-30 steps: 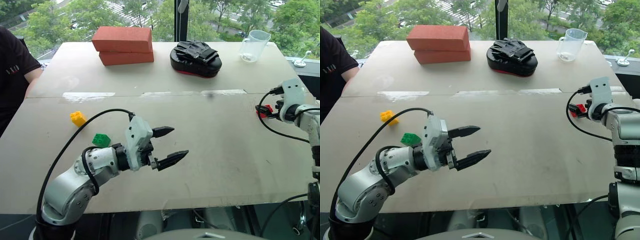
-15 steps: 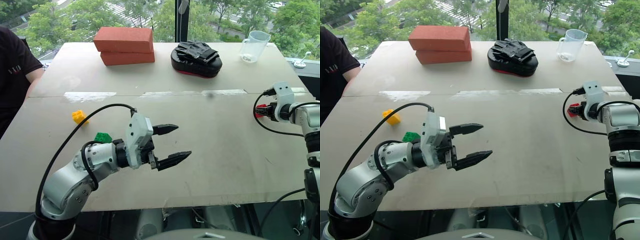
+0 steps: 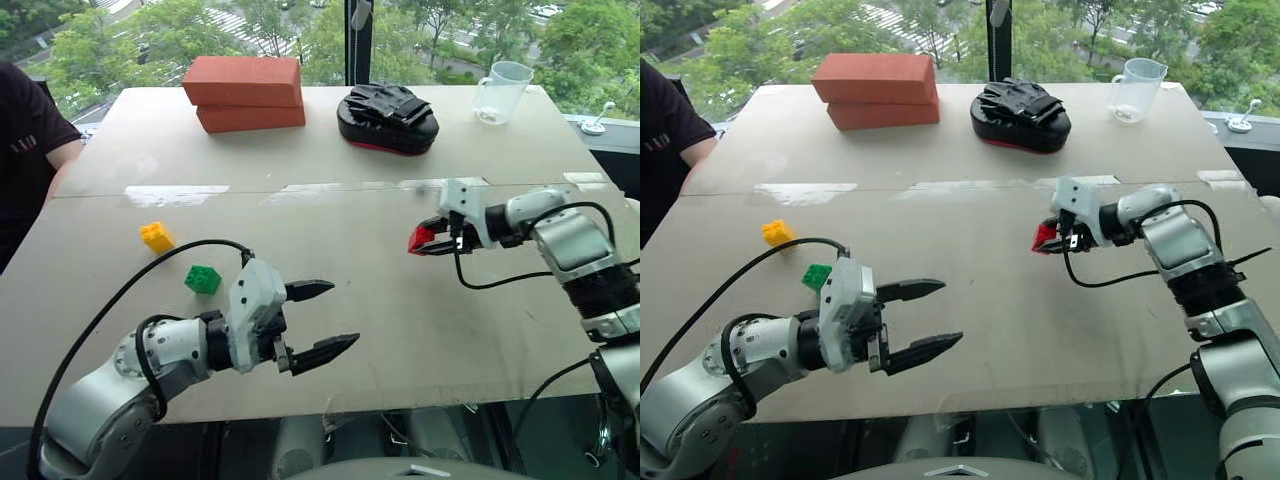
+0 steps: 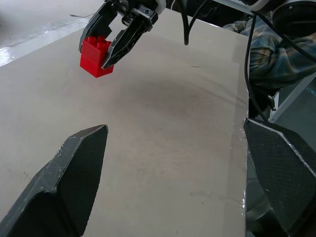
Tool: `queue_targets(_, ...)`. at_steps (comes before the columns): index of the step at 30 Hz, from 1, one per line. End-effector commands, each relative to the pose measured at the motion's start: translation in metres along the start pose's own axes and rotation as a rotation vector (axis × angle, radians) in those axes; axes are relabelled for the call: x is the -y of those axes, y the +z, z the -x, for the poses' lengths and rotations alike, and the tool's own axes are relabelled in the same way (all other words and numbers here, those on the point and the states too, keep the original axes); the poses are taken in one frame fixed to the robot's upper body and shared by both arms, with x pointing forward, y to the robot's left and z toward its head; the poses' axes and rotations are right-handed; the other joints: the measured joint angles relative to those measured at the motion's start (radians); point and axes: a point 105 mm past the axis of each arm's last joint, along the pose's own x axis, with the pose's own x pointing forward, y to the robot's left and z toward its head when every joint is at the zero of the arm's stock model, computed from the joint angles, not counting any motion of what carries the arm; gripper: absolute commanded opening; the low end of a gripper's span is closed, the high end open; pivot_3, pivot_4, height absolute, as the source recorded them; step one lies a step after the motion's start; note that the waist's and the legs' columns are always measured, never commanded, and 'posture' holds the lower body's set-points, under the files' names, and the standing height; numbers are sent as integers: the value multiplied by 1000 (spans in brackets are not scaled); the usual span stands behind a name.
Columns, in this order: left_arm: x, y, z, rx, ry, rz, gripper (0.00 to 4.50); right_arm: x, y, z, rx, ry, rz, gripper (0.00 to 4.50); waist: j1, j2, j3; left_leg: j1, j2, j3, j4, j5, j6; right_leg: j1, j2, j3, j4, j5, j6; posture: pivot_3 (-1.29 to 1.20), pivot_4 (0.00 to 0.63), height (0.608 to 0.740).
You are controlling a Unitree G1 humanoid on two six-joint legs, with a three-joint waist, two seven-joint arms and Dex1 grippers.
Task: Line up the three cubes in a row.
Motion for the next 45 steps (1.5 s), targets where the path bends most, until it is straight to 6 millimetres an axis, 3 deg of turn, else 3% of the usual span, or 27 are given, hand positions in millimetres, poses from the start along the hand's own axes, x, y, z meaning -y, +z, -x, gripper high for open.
queue_targets(1, 10, 10, 2, 25, -13, -49, 4500, 9, 7, 4, -21, 1, 72, 1310, -1, 0, 0, 0, 0, 0, 0, 0, 0, 0, 0, 0, 0, 0, 0, 0, 150, 740)
queue_targets(24, 8, 4, 9, 16, 56, -48, 4500, 11, 5, -14, -37, 88, 93, 1310, -9, 0, 0, 0, 0, 1, -1, 0, -1, 0, 0, 0, 0, 2, -4, 0, 150, 740)
queue_targets(26, 7, 4, 10, 17, 59, -50, 4500, 11, 3, -15, -43, 96, 87, 2490, -9, 0, 0, 0, 0, 1, -1, 0, -1, 0, 0, 0, 0, 2, -4, 0, 150, 740)
queue_targets(30, 7, 2, 11, 15, 64, -49, 4500, 12, 0, -17, -49, 101, 86, 4202, -9, 0, 0, 0, 0, 1, -1, 0, -1, 0, 0, 0, 0, 2, -4, 0, 150, 740)
queue_targets(31, 7, 2, 12, 12, 66, -47, 4500, 12, 1, -18, -44, 101, 87, 4440, -9, 1, 0, 0, 0, 1, -1, 0, -1, 0, 0, 0, 0, 2, -4, 0, 150, 740)
queue_targets(37, 1, -8, 29, -6, 162, -7, 4500, 11, 5, -6, 37, 83, 117, 4440, -11, 1, 1, 0, 1, 1, -1, 0, -1, -1, 0, 0, 0, 2, -4, 0, 150, 740)
queue_targets(40, -26, -16, 52, 22, 438, 35, 4500, 10, 28, 16, 247, 31, 109, 4440, -7, 2, 1, 0, 1, 1, -2, 0, -1, -1, -2, 0, 0, 2, -4, 0, 150, 740)
queue_targets(45, -75, -27, 89, 4, 876, 68, 4500, -13, 63, 48, 541, -50, 143, 4440, 3, 1, 1, 0, 1, -1, -1, 0, 0, 0, -4, -2, 0, 0, -1, 0, 150, 740)
